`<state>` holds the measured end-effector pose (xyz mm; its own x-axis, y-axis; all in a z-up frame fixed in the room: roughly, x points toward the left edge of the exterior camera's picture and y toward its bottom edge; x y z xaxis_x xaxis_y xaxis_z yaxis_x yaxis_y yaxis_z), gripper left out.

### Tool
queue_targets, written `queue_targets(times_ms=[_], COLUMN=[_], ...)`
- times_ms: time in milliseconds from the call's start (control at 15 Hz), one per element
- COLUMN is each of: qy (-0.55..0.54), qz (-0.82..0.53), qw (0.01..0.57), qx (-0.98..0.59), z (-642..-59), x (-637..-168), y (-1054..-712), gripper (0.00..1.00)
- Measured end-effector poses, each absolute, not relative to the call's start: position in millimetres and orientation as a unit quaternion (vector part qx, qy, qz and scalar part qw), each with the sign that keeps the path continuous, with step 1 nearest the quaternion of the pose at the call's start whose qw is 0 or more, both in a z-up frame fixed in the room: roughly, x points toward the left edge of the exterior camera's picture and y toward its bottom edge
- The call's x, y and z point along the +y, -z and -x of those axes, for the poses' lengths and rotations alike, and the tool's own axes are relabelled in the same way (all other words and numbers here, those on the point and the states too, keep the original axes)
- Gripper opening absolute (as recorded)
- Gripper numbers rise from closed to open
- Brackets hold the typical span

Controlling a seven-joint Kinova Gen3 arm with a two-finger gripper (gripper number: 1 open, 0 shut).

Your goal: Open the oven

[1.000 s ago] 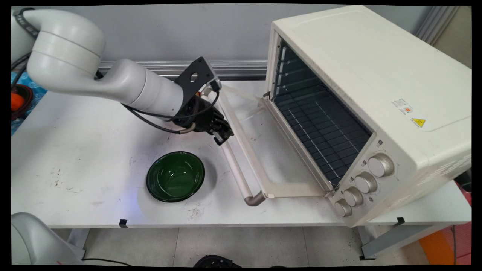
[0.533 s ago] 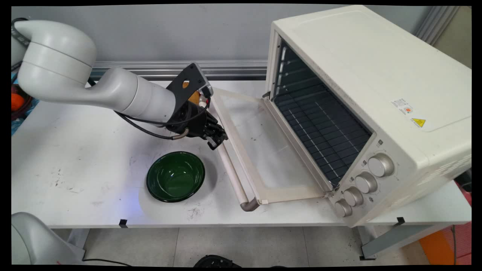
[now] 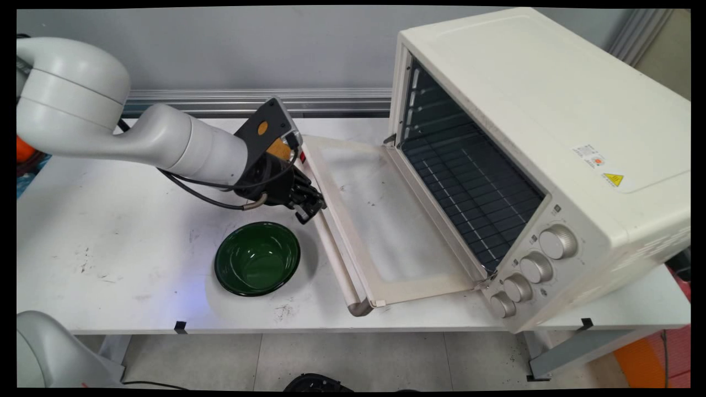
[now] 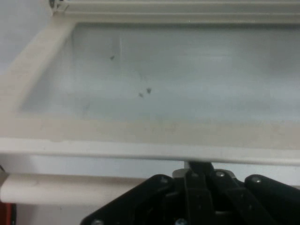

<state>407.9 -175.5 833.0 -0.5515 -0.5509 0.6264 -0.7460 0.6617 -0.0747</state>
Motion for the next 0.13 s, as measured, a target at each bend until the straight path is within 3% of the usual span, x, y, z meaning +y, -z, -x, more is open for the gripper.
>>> queue_targets(times_ms=[133], qy=[-0.168], qz=[-0.375], qw=[0.288], qx=[-0.865], z=[-409.8], x=[-173.9], y=[-832.8], gripper=[0.0])
